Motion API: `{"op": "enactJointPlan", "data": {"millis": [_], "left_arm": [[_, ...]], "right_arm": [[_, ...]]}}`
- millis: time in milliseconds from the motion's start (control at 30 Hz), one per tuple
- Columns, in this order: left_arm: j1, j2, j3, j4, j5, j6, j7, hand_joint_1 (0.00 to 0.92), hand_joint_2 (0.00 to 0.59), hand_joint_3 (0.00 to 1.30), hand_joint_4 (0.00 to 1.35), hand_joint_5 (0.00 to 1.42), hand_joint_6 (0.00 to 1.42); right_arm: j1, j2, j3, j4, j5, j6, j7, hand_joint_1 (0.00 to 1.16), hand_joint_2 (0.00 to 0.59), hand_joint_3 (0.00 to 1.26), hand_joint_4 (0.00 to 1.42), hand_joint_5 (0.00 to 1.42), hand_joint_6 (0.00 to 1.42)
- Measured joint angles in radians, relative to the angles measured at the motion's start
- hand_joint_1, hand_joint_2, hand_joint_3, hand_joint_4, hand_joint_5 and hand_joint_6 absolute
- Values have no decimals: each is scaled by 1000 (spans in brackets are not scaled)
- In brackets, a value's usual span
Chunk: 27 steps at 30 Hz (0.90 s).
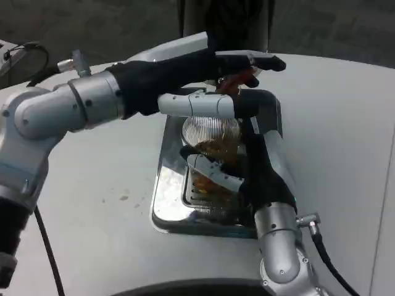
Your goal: Grasp the cup under the faucet to collect the drink, then remove the cup.
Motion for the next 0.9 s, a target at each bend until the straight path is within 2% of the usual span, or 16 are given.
{"op": "enactJointPlan", "data": {"millis": [400, 633, 900], "left_arm": [[0, 4, 0, -8, 0, -1, -7, 0, 0, 159, 88, 187, 76], [1, 5, 1, -11, -1, -1, -7, 0, 1, 166, 91, 191, 77], [5, 13, 3, -15, -2, -1, -7, 0, 0, 169, 100, 201, 77]], "right_arm": [[14, 15, 23, 12, -49, 19, -67, 705, 239, 61, 273, 357, 88], [24, 18, 23, 16, -65, 29, -118, 718, 244, 189, 391, 476, 160], [25, 19, 21, 18, -55, 20, -132, 728, 255, 271, 458, 543, 189]]}}
